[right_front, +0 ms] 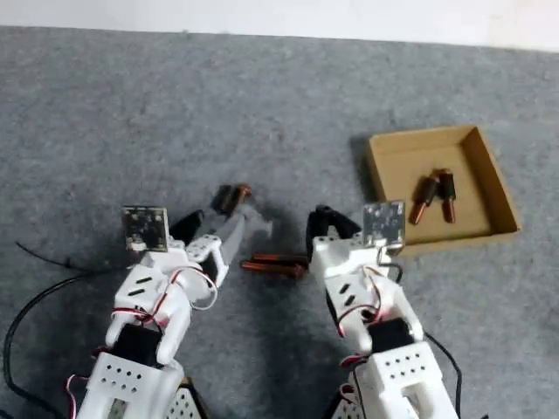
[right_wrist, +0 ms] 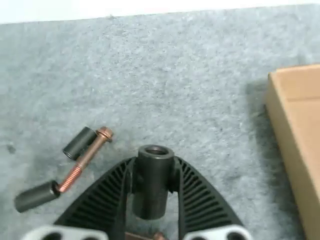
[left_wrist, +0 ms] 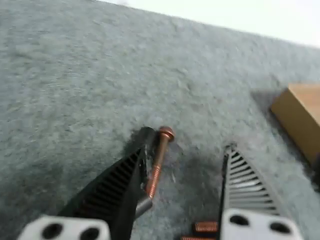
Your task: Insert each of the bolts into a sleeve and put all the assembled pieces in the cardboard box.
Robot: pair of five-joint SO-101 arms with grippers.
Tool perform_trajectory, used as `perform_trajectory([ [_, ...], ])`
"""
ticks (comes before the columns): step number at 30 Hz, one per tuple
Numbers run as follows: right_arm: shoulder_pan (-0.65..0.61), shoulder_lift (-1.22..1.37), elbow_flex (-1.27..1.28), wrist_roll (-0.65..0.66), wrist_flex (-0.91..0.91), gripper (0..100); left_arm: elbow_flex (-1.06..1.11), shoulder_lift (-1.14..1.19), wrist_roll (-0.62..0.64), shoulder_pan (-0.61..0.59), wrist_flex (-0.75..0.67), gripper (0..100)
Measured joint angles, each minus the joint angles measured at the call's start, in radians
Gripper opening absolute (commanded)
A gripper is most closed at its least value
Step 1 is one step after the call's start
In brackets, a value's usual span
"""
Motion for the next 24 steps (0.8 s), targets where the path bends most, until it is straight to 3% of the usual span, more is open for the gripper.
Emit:
perform_trajectory([
  [5, 0.005, -0.16, 0.071, 0.046, 0.02, 0.5, 0.0, 0.0, -0.02, 0.015, 0.009, 23],
  [10, 0.003, -0.331, 0.08, 0.052, 0.152, 0.5, -0.078, 0.1, -0.025, 0.017, 0.048, 23],
  [17, 0.094, -0.517, 0.08, 0.052, 0.374, 0.5, -0.29, 0.52, -0.1, 0.017, 0.049, 23],
  [24, 0.117, -0.523, 0.091, 0.052, 0.385, 0.5, -0.476, 0.895, -0.101, 0.017, 0.049, 23],
])
